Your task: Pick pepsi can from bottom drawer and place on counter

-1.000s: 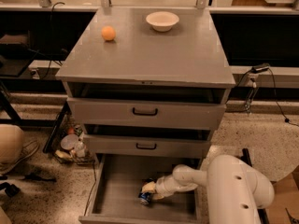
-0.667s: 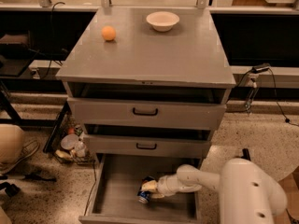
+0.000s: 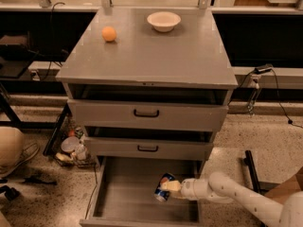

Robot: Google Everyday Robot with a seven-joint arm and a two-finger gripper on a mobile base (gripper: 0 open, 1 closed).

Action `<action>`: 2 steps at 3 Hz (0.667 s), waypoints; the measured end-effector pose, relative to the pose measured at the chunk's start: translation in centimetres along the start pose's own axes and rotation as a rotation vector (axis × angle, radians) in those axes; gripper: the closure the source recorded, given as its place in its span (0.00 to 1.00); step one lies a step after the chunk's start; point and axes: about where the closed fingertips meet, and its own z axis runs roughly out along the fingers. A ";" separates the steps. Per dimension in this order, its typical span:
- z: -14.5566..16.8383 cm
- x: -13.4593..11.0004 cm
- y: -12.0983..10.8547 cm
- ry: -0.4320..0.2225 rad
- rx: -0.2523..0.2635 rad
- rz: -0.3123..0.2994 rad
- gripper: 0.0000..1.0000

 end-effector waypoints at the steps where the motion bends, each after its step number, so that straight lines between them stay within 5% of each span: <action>1: -2.3 0.1 -1.4 -0.040 -0.004 0.015 1.00; 2: -2.3 0.1 -1.4 -0.040 -0.004 0.015 1.00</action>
Offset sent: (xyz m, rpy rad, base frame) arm -0.0066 -0.0275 0.0027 0.0034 -0.0153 -0.0416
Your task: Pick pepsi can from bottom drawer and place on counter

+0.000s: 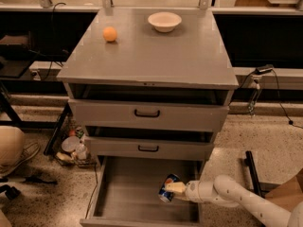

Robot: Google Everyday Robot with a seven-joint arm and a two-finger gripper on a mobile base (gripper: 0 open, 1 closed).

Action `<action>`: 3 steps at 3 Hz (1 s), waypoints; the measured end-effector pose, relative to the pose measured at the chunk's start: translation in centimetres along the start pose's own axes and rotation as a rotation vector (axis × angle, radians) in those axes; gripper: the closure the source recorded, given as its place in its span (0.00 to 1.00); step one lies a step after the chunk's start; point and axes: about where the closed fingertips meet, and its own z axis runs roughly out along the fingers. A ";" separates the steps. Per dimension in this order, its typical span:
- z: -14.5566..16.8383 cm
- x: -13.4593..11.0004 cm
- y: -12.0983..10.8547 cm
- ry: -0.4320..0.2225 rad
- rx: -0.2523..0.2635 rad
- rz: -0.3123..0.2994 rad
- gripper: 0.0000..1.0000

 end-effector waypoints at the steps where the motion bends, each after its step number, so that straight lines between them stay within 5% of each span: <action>1: -1.8 0.5 1.6 -0.019 -0.024 -0.118 1.00; 3: -11.5 4.8 9.7 -0.163 -0.067 -0.579 1.00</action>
Offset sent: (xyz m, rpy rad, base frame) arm -0.0965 -0.0498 0.1909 -0.0604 -0.7414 0.2551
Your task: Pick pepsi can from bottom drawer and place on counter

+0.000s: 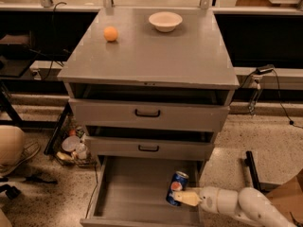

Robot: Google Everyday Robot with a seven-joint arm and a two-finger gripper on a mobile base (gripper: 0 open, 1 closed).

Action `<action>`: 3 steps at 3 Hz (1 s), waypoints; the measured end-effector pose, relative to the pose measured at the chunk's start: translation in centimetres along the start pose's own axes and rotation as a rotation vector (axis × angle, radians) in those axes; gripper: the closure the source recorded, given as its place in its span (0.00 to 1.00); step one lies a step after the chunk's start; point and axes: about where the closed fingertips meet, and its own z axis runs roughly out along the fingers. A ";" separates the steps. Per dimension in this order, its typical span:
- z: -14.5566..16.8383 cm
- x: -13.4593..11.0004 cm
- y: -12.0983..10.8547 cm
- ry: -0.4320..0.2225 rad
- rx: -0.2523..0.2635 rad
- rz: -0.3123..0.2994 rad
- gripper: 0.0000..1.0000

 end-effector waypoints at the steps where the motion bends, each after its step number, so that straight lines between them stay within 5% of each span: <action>1: -3.8 -0.7 3.4 -0.064 0.045 -0.172 1.00; 2: -7.3 -2.3 7.1 -0.156 0.103 -0.326 1.00; 3: -7.3 -2.3 7.1 -0.156 0.103 -0.327 1.00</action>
Offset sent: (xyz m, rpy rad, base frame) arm -0.0564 -0.0241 0.1535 -0.2184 -0.5477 -0.0303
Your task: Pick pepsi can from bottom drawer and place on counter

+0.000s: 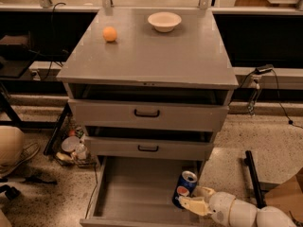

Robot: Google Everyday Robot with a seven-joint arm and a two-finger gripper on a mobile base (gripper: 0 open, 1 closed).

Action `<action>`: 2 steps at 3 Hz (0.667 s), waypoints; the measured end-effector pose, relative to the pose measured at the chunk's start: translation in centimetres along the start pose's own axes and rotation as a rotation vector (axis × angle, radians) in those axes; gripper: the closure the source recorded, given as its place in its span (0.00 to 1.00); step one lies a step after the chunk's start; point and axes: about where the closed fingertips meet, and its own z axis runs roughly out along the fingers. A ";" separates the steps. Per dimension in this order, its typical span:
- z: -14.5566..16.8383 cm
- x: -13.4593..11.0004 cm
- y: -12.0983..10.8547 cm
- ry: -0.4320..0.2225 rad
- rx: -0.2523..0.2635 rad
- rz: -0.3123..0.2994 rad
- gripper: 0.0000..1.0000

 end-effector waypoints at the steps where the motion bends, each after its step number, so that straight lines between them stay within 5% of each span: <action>1: -0.1 -4.2 0.4 -0.056 0.010 -0.118 1.00; 2: -2.0 -11.3 2.2 -0.139 0.037 -0.333 1.00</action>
Offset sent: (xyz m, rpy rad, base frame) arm 0.0625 0.0108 0.2208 -0.2180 -0.6498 0.0982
